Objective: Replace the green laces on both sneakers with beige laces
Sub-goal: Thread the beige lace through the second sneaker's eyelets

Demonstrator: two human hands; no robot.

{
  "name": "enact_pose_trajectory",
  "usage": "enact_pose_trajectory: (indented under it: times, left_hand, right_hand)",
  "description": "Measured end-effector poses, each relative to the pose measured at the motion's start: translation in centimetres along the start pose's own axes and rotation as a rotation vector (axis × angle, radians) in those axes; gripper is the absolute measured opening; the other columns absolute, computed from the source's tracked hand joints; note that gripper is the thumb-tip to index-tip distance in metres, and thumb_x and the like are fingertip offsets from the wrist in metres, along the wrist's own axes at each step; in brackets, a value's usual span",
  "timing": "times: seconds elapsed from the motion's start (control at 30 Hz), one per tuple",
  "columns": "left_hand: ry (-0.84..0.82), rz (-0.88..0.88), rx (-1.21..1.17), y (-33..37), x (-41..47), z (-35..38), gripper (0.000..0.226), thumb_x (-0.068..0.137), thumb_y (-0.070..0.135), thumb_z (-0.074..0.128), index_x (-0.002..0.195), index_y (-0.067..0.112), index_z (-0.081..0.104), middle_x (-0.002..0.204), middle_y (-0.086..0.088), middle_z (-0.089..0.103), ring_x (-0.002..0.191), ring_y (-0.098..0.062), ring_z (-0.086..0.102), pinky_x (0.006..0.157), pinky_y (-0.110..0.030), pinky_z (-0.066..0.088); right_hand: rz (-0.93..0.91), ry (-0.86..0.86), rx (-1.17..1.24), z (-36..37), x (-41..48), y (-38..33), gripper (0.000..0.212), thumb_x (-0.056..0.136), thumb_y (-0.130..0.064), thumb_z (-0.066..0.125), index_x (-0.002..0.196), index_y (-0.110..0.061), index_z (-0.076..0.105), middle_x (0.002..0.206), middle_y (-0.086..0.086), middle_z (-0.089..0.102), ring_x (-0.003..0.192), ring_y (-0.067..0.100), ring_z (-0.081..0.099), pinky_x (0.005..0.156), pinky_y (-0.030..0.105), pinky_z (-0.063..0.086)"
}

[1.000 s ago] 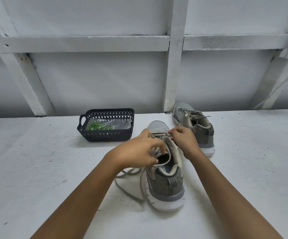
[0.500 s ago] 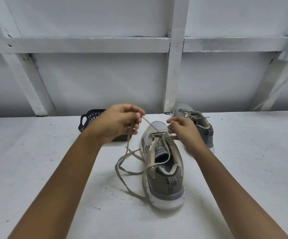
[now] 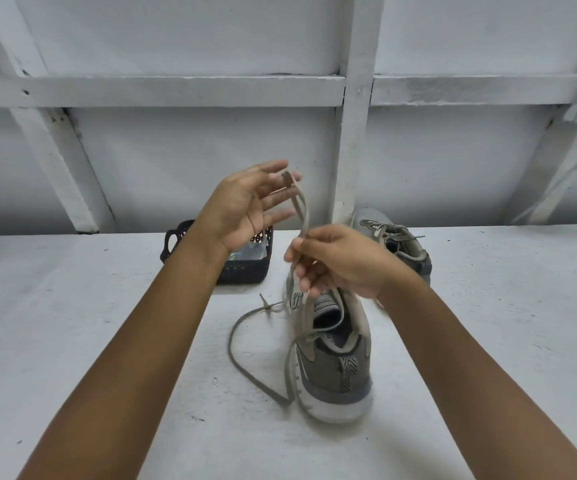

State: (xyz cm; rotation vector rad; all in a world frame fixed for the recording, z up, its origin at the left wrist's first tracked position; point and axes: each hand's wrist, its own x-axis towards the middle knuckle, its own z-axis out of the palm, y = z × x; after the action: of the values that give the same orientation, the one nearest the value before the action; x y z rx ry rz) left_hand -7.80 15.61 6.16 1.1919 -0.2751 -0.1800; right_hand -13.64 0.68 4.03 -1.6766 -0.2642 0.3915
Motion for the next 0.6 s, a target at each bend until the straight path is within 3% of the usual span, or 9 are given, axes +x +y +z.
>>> enact_pose_trajectory:
  times: [0.1, 0.2, 0.27, 0.37, 0.43, 0.53, 0.6]
  left_hand:
    - [0.059, -0.06, 0.124, -2.4, -0.1, -0.3, 0.016, 0.101, 0.019, 0.038, 0.109, 0.017, 0.052, 0.081, -0.006, 0.072, 0.078, -0.021, 0.068, 0.071, -0.035, 0.053]
    - [-0.089, -0.189, 0.314, -4.7, -0.8, -0.3, 0.028, 0.101, 0.029, 0.038, 0.109, 0.012, 0.058, 0.088, -0.009, 0.072, 0.082, -0.022, 0.068, 0.073, -0.036, 0.053]
    - [-0.197, -0.194, 0.402, -5.5, -1.1, -0.5, 0.027, 0.099, 0.027, 0.043, 0.102, 0.01, 0.064, 0.085, -0.005, 0.071, 0.08, -0.019, 0.066, 0.073, -0.032, 0.053]
    - [-0.21, -0.145, 0.422, -5.5, -0.9, -0.8, 0.018, 0.095, 0.014, 0.049, 0.092, 0.009, 0.067, 0.071, 0.004, 0.066, 0.069, -0.012, 0.062, 0.071, -0.028, 0.05]
    - [-0.177, -0.128, 0.428, -5.3, -0.8, -0.9, 0.017, 0.095, 0.011, 0.05, 0.089, 0.01, 0.066, 0.066, 0.007, 0.063, 0.065, -0.008, 0.06, 0.068, -0.026, 0.048]
    - [-0.12, -0.125, 0.43, -5.2, -0.5, -0.8, 0.019, 0.096, 0.012, 0.05, 0.085, 0.012, 0.066, 0.063, 0.008, 0.063, 0.063, -0.007, 0.058, 0.065, -0.023, 0.047]
    - [-0.105, -0.134, 0.439, -5.3, -0.4, -0.8, 0.018, 0.095, 0.012, 0.051, 0.084, 0.012, 0.066, 0.062, 0.009, 0.062, 0.062, -0.006, 0.057, 0.063, -0.022, 0.047]
  right_hand:
    - [-0.089, 0.165, 0.227, -1.4, 0.9, -1.4, 0.029, 0.102, -0.013, 0.037, 0.08, -0.004, 0.055, 0.052, 0.004, 0.058, 0.041, 0.011, 0.057, 0.041, 0.02, 0.049]
    - [-0.17, 0.346, 0.465, -3.2, 2.3, -2.5, 0.031, 0.101, -0.01, 0.036, 0.077, -0.004, 0.053, 0.048, 0.003, 0.059, 0.04, 0.01, 0.058, 0.04, 0.018, 0.048]
    - [-0.205, 0.472, 0.587, -4.4, 3.3, -2.8, 0.029, 0.1, -0.008, 0.037, 0.076, -0.004, 0.054, 0.048, 0.004, 0.058, 0.041, 0.01, 0.059, 0.043, 0.018, 0.05]
    - [-0.2, 0.601, 0.693, -5.5, 4.8, -2.1, 0.026, 0.098, -0.008, 0.039, 0.076, -0.004, 0.053, 0.047, 0.004, 0.055, 0.038, 0.011, 0.056, 0.042, 0.018, 0.048]
    - [-0.073, 0.576, 0.592, -5.2, 5.4, -1.0, 0.03, 0.099, -0.02, 0.044, 0.072, -0.008, 0.051, 0.048, 0.003, 0.049, 0.034, 0.01, 0.046, 0.037, 0.015, 0.04]
    - [0.145, 0.372, 0.289, -4.1, 5.5, 0.9, 0.041, 0.095, -0.043, 0.048, 0.069, -0.012, 0.054, 0.05, -0.001, 0.042, 0.033, 0.006, 0.032, 0.035, 0.011, 0.027]
    - [0.135, 0.297, 0.146, -3.5, 5.6, 1.7, 0.034, 0.094, -0.037, 0.052, 0.072, -0.012, 0.058, 0.056, -0.002, 0.039, 0.036, 0.005, 0.028, 0.035, 0.012, 0.021]
